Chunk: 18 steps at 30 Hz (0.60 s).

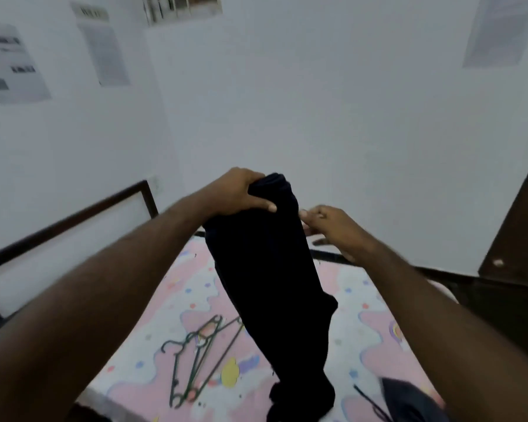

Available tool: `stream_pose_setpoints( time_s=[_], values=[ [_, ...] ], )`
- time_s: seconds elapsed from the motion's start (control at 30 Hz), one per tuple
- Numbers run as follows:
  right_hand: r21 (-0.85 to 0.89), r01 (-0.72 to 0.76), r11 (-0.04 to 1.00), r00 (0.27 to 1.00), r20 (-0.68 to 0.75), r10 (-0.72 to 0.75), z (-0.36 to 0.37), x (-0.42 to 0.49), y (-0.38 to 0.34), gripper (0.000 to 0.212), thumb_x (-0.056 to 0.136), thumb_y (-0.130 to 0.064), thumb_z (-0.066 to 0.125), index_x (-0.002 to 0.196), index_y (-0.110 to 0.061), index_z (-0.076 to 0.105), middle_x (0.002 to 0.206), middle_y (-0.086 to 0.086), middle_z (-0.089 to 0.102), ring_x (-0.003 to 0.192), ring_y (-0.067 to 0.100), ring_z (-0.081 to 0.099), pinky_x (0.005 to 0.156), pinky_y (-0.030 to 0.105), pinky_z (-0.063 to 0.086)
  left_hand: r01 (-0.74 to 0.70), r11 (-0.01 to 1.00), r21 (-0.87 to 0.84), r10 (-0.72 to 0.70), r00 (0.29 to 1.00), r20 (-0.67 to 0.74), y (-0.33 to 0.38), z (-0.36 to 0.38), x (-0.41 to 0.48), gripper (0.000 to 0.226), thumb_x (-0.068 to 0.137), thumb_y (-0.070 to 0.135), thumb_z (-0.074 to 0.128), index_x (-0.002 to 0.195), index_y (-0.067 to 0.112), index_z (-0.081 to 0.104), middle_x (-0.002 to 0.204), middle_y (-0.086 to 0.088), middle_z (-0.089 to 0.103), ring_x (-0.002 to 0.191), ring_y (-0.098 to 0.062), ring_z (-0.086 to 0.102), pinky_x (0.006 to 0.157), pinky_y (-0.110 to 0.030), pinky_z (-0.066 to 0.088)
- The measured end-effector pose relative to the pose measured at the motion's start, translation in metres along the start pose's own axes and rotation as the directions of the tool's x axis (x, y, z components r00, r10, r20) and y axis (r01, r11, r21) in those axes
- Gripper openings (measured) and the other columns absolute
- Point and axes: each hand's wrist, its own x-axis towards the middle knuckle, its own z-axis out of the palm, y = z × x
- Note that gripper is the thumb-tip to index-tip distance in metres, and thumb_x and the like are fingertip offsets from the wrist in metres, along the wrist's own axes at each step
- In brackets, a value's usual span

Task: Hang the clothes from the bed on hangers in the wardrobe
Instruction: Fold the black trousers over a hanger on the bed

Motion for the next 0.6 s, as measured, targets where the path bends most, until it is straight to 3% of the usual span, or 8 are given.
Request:
stream_pose_setpoints(
  time_s=[0.07,0.13,0.2,0.27,0.33,0.47,0.6],
  values=[
    [-0.160,-0.279,0.947,0.958,-0.113,0.264,-0.007,-0.005,0.066,0.054,0.087,-0.063,0.057,0.094,-0.009,0.060,0.090,0.008,0.068,0.079,0.020,0.064,0.077,0.036,0.051,0.021,1.000,-0.012,-0.021,1.000,-0.004,-0.006,0.008,-0.003,0.041,0.074,0.042,0.081,0.094,0.009,0.067,0.087,-0.004,0.071,0.084,-0.018,0.066,0.078,-0.032,0.050],
    [-0.281,-0.528,0.802,0.849,-0.162,0.503,-0.009,-0.017,0.127,0.069,0.088,-0.069,0.048,0.110,-0.004,0.058,0.097,0.012,0.064,0.080,0.023,0.059,0.070,0.032,0.047,0.026,0.999,-0.022,-0.026,1.000,-0.006,-0.008,0.014,-0.005,0.041,0.073,0.042,0.082,0.090,0.009,0.065,0.083,-0.005,0.069,0.079,-0.017,0.064,0.076,-0.034,0.051],
    [-0.212,-0.658,0.722,0.749,-0.083,0.658,-0.006,-0.032,0.166,0.075,0.087,-0.072,0.047,0.120,-0.005,0.053,0.107,0.015,0.063,0.088,0.026,0.062,0.066,0.032,0.049,0.014,1.000,-0.028,-0.014,1.000,-0.013,-0.007,0.018,-0.006,0.040,0.072,0.042,0.083,0.085,0.009,0.063,0.077,-0.005,0.066,0.071,-0.016,0.059,0.070,-0.033,0.048],
    [-0.001,-0.674,0.739,0.737,0.077,0.672,-0.002,-0.038,0.182,0.070,0.090,-0.067,0.047,0.121,-0.006,0.056,0.112,0.016,0.064,0.094,0.028,0.064,0.069,0.033,0.052,0.007,0.999,-0.040,-0.008,1.000,-0.024,-0.008,0.019,-0.006,0.036,0.071,0.043,0.083,0.080,0.014,0.062,0.072,0.000,0.064,0.065,-0.010,0.056,0.064,-0.028,0.045],
    [0.207,-0.626,0.752,0.779,0.153,0.607,0.003,-0.038,0.182,0.052,0.096,-0.055,0.047,0.114,-0.008,0.062,0.107,0.013,0.066,0.092,0.027,0.064,0.072,0.031,0.051,0.008,0.999,-0.044,-0.009,1.000,-0.025,-0.009,0.016,-0.008,0.033,0.071,0.043,0.084,0.077,0.019,0.061,0.069,0.004,0.061,0.062,-0.005,0.054,0.060,-0.023,0.042],
    [0.312,-0.513,0.799,0.851,0.063,0.522,0.015,-0.029,0.173,0.027,0.102,-0.030,0.050,0.089,-0.010,0.061,0.080,0.008,0.059,0.061,0.016,0.051,0.053,0.024,0.041,0.034,0.999,-0.028,-0.035,0.998,-0.049,-0.019,0.009,-0.014,0.043,0.069,0.045,0.084,0.083,0.009,0.063,0.076,-0.008,0.066,0.068,-0.018,0.059,0.064,-0.030,0.045],
    [0.570,-0.391,0.722,0.834,-0.112,0.540,0.017,-0.016,0.149,0.017,0.104,-0.018,0.044,0.103,-0.007,0.057,0.077,0.008,0.060,0.043,0.010,0.053,0.036,0.018,0.038,0.081,0.997,-0.014,-0.082,0.994,-0.071,-0.040,-0.011,-0.019,0.043,0.074,0.047,0.080,0.096,0.012,0.067,0.087,-0.003,0.070,0.082,-0.017,0.066,0.075,-0.033,0.052]
  ],
)
